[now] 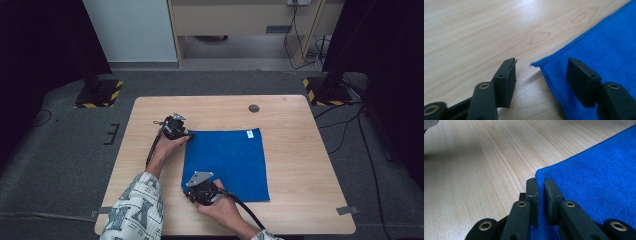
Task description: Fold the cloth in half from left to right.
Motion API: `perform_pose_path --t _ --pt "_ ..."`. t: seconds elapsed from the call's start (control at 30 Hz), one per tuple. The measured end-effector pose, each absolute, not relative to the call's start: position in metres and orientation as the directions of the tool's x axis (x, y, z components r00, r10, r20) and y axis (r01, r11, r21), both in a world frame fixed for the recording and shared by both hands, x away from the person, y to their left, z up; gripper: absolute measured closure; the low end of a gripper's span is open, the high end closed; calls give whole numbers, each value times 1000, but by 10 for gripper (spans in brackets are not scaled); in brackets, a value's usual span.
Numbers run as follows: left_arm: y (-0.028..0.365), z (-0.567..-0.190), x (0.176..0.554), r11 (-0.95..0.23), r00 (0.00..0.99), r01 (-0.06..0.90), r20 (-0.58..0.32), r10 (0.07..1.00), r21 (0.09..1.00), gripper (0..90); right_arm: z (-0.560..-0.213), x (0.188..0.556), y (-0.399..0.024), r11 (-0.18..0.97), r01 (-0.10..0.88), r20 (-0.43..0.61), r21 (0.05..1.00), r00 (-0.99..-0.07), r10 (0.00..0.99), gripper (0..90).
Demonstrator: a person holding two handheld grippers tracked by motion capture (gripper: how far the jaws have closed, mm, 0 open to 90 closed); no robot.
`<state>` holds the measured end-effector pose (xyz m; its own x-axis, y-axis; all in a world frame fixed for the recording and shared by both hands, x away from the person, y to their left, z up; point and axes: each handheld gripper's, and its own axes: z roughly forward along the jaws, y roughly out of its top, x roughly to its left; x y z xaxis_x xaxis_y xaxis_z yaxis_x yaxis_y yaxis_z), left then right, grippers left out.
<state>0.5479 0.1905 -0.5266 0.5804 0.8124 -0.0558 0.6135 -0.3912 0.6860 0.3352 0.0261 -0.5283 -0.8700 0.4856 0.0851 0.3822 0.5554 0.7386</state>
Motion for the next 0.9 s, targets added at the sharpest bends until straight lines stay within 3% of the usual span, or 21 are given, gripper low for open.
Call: perform_pose_path --t 0.03,0.23,0.33,0.57,0.9 --pt "189 -526 547 -401 588 608 -49 808 686 444 -528 335 26 558 382 85 737 -871 484 832" --pt "183 -525 544 -399 598 613 -70 798 682 765 -526 334 25 553 379 81 742 -869 488 835" --pt "181 -520 542 -377 589 613 -84 803 694 875 -523 333 24 549 377 77 746 -868 490 840" --pt "188 -492 535 -332 576 578 -85 813 745 892 -512 331 24 541 363 65 758 -869 491 854" --pt "204 -477 531 -315 571 581 -100 815 750 893 -502 325 37 550 331 33 767 -876 481 866"
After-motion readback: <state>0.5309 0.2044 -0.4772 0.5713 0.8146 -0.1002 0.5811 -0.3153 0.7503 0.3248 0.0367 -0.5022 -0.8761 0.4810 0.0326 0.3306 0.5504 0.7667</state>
